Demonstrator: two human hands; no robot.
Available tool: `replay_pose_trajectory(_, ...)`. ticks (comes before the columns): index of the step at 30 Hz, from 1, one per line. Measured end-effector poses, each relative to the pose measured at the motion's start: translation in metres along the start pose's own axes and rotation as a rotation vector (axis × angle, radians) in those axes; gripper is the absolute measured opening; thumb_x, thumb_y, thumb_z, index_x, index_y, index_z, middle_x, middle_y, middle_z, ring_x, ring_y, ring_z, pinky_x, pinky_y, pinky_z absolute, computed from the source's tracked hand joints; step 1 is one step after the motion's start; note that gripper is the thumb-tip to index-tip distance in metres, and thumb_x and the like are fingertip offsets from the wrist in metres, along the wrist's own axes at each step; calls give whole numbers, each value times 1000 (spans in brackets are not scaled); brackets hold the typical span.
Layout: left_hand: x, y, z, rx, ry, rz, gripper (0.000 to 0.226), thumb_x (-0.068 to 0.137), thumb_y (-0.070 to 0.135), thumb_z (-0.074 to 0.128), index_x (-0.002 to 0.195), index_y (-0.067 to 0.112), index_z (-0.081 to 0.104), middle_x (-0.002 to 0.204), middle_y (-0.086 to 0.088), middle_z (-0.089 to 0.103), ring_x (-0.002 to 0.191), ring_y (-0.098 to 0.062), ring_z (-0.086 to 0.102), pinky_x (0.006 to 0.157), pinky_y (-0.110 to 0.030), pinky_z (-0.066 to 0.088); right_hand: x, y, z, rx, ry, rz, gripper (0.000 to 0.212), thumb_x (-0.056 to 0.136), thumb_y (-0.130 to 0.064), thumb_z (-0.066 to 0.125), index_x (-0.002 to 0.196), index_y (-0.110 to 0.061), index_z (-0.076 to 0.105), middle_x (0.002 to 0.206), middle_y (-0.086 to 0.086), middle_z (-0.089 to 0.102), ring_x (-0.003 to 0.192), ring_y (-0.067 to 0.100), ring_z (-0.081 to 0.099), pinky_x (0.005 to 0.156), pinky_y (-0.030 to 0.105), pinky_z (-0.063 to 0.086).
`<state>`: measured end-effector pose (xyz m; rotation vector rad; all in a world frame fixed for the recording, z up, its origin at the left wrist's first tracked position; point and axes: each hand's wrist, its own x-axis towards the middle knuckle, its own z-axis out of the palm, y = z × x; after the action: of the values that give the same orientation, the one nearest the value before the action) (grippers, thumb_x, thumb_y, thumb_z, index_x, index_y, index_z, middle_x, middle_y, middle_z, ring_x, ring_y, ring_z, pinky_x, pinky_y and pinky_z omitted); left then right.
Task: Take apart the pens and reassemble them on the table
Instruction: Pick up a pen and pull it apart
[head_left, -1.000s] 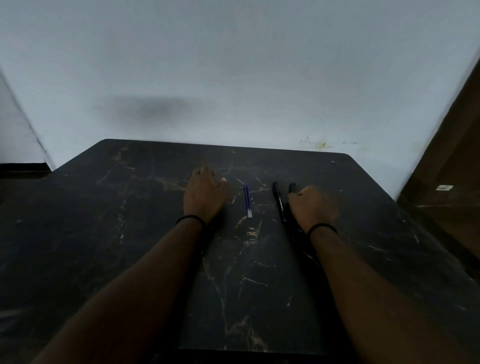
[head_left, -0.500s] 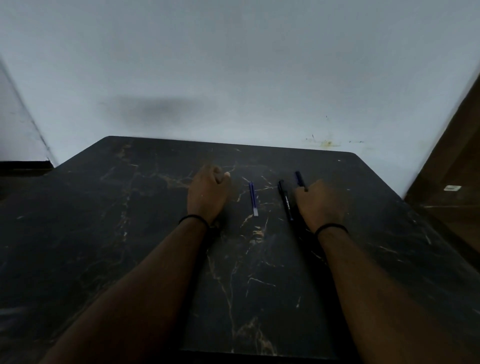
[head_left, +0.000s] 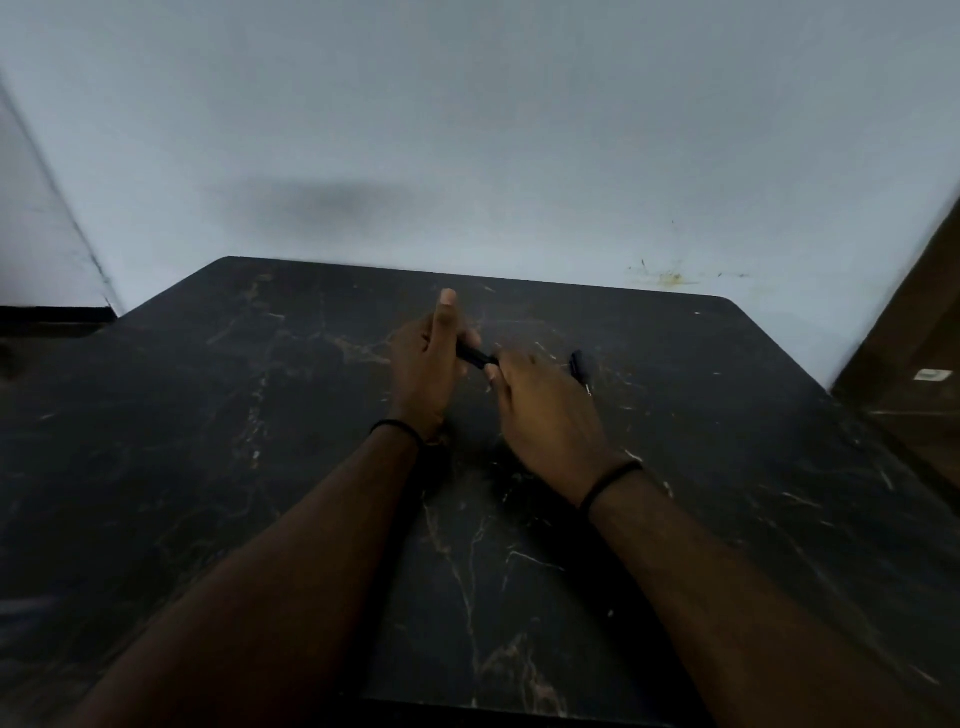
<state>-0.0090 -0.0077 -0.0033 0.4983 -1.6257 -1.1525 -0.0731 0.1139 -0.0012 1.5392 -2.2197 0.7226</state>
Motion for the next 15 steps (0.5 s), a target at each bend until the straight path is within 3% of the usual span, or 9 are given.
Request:
replay_pose_trajectory(3, -1, -4, -1, 250, -81, 61, 57, 98, 40, 52, 49, 11, 48, 43, 2, 44, 40, -10, 37, 45, -28, 30, -2, 0, 1, -36, -4, 24, 28, 104, -36, 36, 97, -17, 56, 90, 3, 64, 78, 24, 62, 60, 34, 38)
replay_pose_trajectory(6, -1, -3, -1, 369, -84, 42, 57, 99, 37, 49, 46, 21, 33, 43, 6, 29, 42, -9, 26, 47, -27, 20, -4, -2, -1, -76, -15, 57, 28, 103, -38, 37, 93, -19, 55, 84, 1, 66, 74, 23, 64, 60, 34, 44)
replay_pose_trajectory(11, 2, -4, -9, 463, -132, -54, 54, 100, 36, 45, 51, 14, 41, 47, -1, 35, 46, -16, 31, 53, -32, 27, -6, -8, -1, -129, -46, 110, 36, 104, -46, 32, 88, -21, 51, 82, 2, 67, 70, 22, 61, 59, 32, 37)
replay_pose_trajectory(15, 9, -2, -23, 626, -21, -151, 56, 99, 42, 42, 50, 16, 45, 49, 0, 44, 47, -16, 39, 51, -27, 27, -8, -2, -1, -148, -85, 120, 42, 102, -56, 28, 82, -24, 46, 76, -2, 63, 66, 19, 58, 57, 33, 40)
